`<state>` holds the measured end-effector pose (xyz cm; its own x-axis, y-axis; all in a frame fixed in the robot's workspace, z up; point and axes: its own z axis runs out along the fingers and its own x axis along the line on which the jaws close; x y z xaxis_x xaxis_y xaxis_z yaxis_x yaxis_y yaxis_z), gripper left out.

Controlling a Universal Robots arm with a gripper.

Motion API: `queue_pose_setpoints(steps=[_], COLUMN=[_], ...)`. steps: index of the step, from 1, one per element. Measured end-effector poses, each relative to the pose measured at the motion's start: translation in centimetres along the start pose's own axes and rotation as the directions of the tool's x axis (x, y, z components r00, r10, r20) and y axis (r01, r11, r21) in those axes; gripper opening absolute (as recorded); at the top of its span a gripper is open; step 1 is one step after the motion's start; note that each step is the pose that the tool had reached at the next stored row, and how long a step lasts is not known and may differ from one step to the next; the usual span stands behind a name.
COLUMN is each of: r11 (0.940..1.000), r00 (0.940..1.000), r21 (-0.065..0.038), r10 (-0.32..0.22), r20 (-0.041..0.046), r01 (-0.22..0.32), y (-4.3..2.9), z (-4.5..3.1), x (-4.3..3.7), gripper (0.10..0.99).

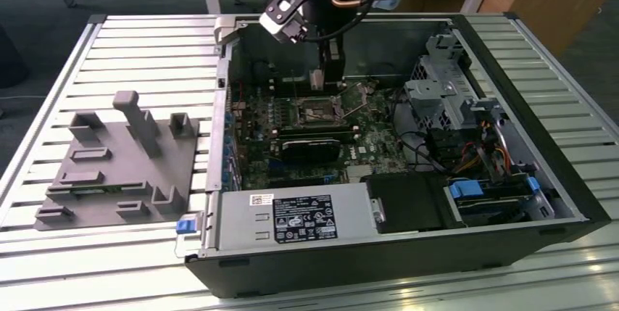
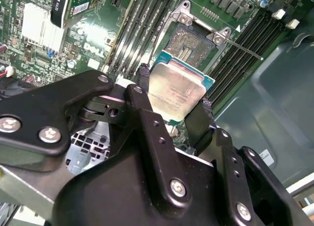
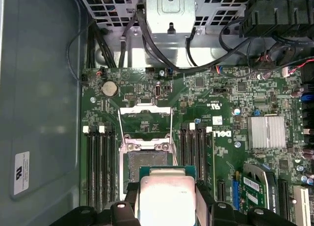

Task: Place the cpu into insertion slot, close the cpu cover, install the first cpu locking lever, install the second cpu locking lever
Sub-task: 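Place the cpu into insertion slot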

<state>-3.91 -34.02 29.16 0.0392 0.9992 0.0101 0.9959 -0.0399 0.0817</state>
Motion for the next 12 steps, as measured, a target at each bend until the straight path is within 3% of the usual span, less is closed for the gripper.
queue_pose_setpoints(steps=[12], r11=[0.9999], r00=[0.9999], r21=[-0.001], r10=[-0.017], r20=[-0.0016], r01=[0.017], y=[-0.04], z=[0.45], x=[0.00], gripper=[0.537])
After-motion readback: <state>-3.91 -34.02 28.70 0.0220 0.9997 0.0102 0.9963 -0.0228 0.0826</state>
